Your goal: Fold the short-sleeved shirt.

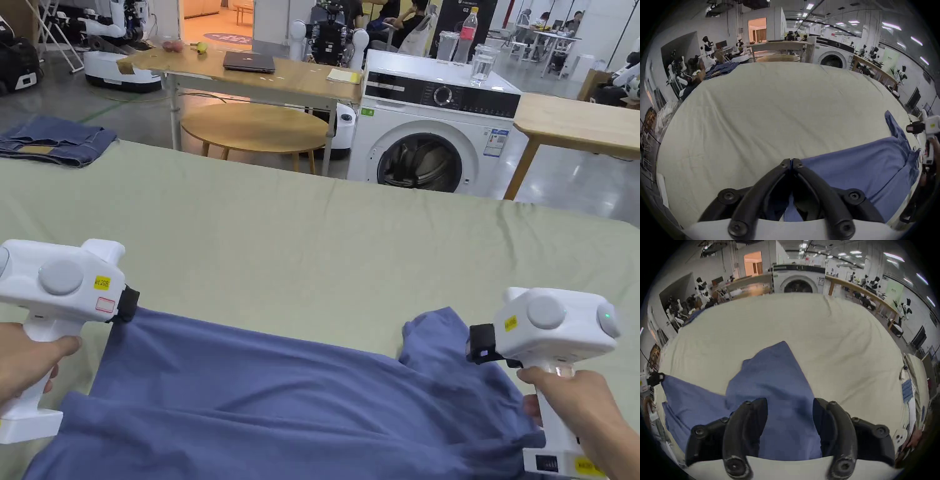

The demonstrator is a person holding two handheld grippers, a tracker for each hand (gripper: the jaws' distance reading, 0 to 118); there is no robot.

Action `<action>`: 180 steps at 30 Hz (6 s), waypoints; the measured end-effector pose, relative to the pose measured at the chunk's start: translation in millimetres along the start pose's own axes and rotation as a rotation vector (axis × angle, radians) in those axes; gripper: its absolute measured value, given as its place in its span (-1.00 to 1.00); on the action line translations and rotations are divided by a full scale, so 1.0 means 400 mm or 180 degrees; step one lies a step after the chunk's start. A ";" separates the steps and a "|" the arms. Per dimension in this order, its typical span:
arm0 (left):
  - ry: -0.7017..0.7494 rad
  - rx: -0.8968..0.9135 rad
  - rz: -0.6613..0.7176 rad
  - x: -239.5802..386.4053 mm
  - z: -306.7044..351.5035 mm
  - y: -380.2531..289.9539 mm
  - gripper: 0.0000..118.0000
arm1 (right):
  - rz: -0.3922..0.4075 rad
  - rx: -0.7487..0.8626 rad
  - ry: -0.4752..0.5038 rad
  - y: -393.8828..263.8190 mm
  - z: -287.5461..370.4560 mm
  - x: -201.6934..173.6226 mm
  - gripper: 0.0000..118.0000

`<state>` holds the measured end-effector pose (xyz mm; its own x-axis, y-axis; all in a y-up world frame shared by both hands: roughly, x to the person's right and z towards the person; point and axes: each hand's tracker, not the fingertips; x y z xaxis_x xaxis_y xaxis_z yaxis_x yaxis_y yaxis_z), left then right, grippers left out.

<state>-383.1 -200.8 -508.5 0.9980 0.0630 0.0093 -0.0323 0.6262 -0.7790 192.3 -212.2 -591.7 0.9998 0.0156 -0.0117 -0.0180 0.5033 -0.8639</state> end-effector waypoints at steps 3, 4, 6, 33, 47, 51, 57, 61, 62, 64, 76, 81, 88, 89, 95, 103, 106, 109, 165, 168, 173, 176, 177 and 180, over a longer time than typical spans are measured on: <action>0.0017 0.0010 -0.0018 0.002 0.002 -0.001 -1.00 | 0.0050 -0.0160 -0.0066 0.037 -0.072 0.021 0.01; 0.0013 0.0005 -0.0028 0.007 0.006 -0.005 -1.00 | 0.0049 -0.0233 -0.0084 0.044 -0.093 0.030 0.01; 0.0005 -0.0002 -0.0014 0.006 0.005 -0.006 -1.00 | 0.0043 -0.0329 -0.0077 0.049 -0.127 0.043 0.00; -0.0110 0.0382 -0.0002 0.004 0.243 -0.076 -1.00 | -0.0100 0.0743 0.0359 -0.211 0.329 0.076 -1.00; -0.0317 0.0321 0.0057 -0.043 0.377 -0.310 -1.00 | 0.0040 0.0762 0.0312 -0.525 0.502 0.070 -1.00; -0.0284 0.0060 0.0037 -0.044 0.351 -0.396 -1.00 | 0.0115 0.0502 0.0249 -0.602 0.466 0.074 -1.00; -0.0202 -0.0381 -0.0038 -0.025 0.270 -0.486 -1.00 | 0.0203 0.0163 0.0065 -0.653 0.342 0.090 -1.00; -0.0125 -0.0421 -0.0071 -0.013 0.236 -0.501 -1.00 | 0.0202 0.0084 0.0009 -0.658 0.285 0.088 -1.00; -0.0115 -0.0415 -0.0082 -0.012 0.235 -0.499 -1.00 | 0.0213 0.0067 -0.0010 -0.657 0.277 0.086 -1.00; -0.0096 -0.0433 -0.0085 -0.011 0.232 -0.495 -1.00 | 0.0228 0.0051 -0.0026 -0.657 0.266 0.081 -1.00; -0.0146 0.0529 0.0016 0.074 0.342 -0.380 -0.39 | 0.0158 0.0997 -0.0273 -0.539 0.450 -0.007 -0.02; -0.0074 0.1184 -0.0136 0.174 0.349 -0.350 -0.39 | -0.0032 0.1704 -0.0151 -0.513 0.447 -0.091 -0.02; 0.0358 0.2157 -0.0349 0.289 0.361 -0.364 -0.40 | -0.0062 0.2717 -0.0066 -0.531 0.446 -0.221 -0.46; 0.0313 0.2223 -0.0315 0.294 0.361 -0.366 -0.45 | -0.0068 0.2682 -0.0060 -0.529 0.446 -0.233 -0.72; 0.0353 0.2417 -0.0167 0.309 0.376 -0.360 -1.00 | -0.0191 0.2852 0.0027 -0.516 0.439 -0.284 -1.00; 0.0386 0.2184 -0.0252 0.242 0.402 -0.343 -1.00 | -0.0139 0.3011 -0.0146 -0.528 0.439 -0.322 -1.00; 0.0294 0.1880 -0.0145 0.169 0.404 -0.341 -1.00 | -0.0084 0.2970 -0.0070 -0.527 0.436 -0.333 -1.00; 0.0025 0.1330 0.0030 0.074 0.384 -0.332 -1.00 | -0.0042 0.2855 0.0059 -0.525 0.427 -0.338 -1.00; -0.1430 -0.0232 0.1279 -0.345 0.317 -0.307 -0.96 | 0.0188 0.2244 0.0236 -0.523 0.324 -0.353 -1.00; -0.1127 -0.0342 0.1248 -0.319 0.348 -0.303 -0.96 | 0.0198 0.2239 0.0247 -0.521 0.324 -0.356 -1.00; -0.1244 -0.0463 0.1117 -0.222 0.379 -0.290 -0.96 | 0.0228 0.2234 0.0295 -0.517 0.324 -0.371 -1.00; -0.1660 -0.0425 0.1199 -0.162 0.388 -0.273 -0.96 | 0.0262 0.2225 0.0315 -0.514 0.325 -0.381 -1.00; -0.1810 -0.0376 0.1283 -0.142 0.390 -0.267 -0.96 | 0.0273 0.2222 0.0324 -0.515 0.325 -0.382 -1.00; -0.2196 -0.0366 0.1303 -0.063 0.380 -0.244 -0.96 | 0.0286 0.2216 0.0326 -0.517 0.325 -0.385 -1.00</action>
<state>-413.3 -145.5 -337.3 0.6484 0.7585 0.0650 -0.3443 0.3683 -0.8636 41.1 -206.5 -345.8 0.9893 0.0188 -0.1446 -0.0669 0.9398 -0.3352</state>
